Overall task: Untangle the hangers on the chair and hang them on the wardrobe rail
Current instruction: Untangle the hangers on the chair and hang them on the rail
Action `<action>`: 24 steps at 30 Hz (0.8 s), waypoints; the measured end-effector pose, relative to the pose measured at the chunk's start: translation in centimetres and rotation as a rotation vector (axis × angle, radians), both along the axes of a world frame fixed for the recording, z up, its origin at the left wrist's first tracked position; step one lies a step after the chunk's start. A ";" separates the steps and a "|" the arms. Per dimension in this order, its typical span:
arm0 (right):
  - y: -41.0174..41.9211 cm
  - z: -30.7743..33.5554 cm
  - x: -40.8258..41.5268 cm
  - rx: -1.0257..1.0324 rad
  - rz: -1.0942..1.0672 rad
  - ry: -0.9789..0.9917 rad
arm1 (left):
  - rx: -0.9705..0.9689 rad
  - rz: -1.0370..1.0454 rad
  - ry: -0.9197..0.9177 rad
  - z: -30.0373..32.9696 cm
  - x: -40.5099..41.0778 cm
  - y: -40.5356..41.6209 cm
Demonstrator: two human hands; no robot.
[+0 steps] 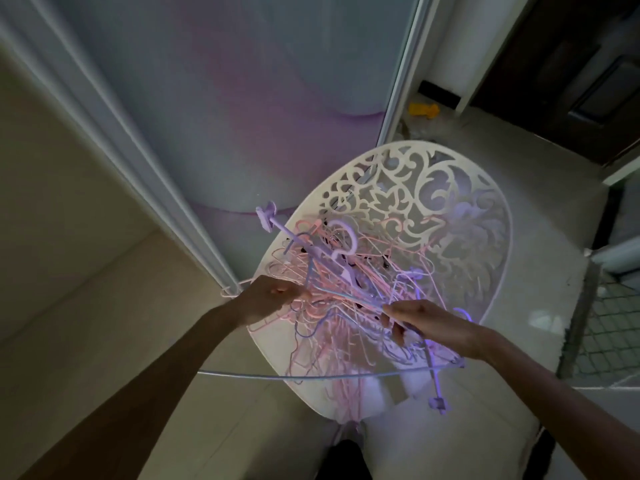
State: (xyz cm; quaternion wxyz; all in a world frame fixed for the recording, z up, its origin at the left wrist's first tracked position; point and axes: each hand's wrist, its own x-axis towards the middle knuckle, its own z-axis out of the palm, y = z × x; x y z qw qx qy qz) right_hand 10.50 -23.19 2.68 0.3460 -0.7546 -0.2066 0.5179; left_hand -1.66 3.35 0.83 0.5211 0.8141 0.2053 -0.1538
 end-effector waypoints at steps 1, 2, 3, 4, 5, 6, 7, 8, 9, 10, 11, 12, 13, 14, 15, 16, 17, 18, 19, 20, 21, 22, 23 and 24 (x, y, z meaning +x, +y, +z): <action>0.0 0.6 -0.9 0.001 0.009 -0.008 | 0.023 -0.021 0.010 0.6 -0.7 0.2; 0.2 1.6 -2.4 0.007 0.023 -0.009 | 0.063 -0.057 0.019 1.7 -2.1 0.6; 0.3 2.1 -3.2 0.010 0.040 -0.001 | 0.095 -0.092 0.030 2.2 -2.8 0.7; 0.4 3.0 -4.5 0.009 0.060 -0.011 | 0.138 -0.132 0.030 3.2 -4.1 1.0; 0.6 4.0 -5.6 0.008 0.081 -0.005 | 0.178 -0.166 0.022 4.0 -5.1 1.1; 0.8 5.2 -6.9 0.015 0.091 0.009 | 0.225 -0.195 0.006 5.2 -6.4 1.2; 1.0 6.2 -7.9 0.024 0.096 0.044 | 0.272 -0.214 -0.012 6.2 -7.4 1.2; 1.2 7.1 -8.8 0.032 0.088 0.086 | 0.304 -0.224 -0.030 7.1 -8.3 1.2; 1.3 8.2 -10.1 0.040 0.079 0.128 | 0.323 -0.228 -0.038 8.2 -9.8 1.3; 1.3 8.2 -10.1 0.048 0.069 0.188 | 0.321 -0.224 -0.036 8.7 -10.2 1.4; 1.4 8.7 -10.6 0.055 0.054 0.254 | 0.311 -0.221 -0.038 9.2 -11.0 1.7; 1.5 9.1 -11.2 0.070 0.028 0.318 | 0.303 -0.222 -0.046 9.8 -12.0 2.0; 1.7 9.8 -12.1 0.083 -0.010 0.373 | 0.297 -0.218 -0.057 10.8 -13.3 2.1; 1.8 10.0 -12.6 0.096 -0.074 0.423 | 0.286 -0.208 -0.080 11.3 -14.1 2.1; 1.9 10.4 -13.3 0.091 -0.117 0.441 | 0.284 -0.187 -0.099 12.0 -15.2 2.1; 1.9 10.9 -13.9 0.083 -0.142 0.435 | 0.289 -0.159 -0.125 12.6 -16.1 1.8; 2.3 11.6 -14.4 0.089 -0.126 0.380 | 0.283 -0.122 -0.143 13.0 -16.8 1.6; 2.4 12.4 -15.1 0.112 -0.168 0.369 | 0.260 -0.085 -0.163 13.3 -17.8 1.1; 2.5 12.9 -15.6 0.135 -0.198 0.359 | 0.225 -0.037 -0.170 13.5 -18.6 0.7; 2.5 13.3 -15.9 0.140 -0.198 0.331 | 0.191 0.008 -0.184 13.6 -19.5 0.4; 2.6 13.7 -16.0 0.133 -0.159 0.311 | 0.151 0.065 -0.184 13.9 -20.2 -0.1; 2.7 14.0 -16.0 0.128 -0.139 0.319 | 0.120 0.123 -0.188 14.1 -20.9 -0.7; 2.6 14.2 -16.0 0.134 -0.134 0.359 | 0.108 0.180 -0.196 14.3 -21.5 -1.1; 2.6 14.5 -16.3 0.131 -0.130 0.417 | 0.115 0.219 -0.229 14.6 -22.1 -1.7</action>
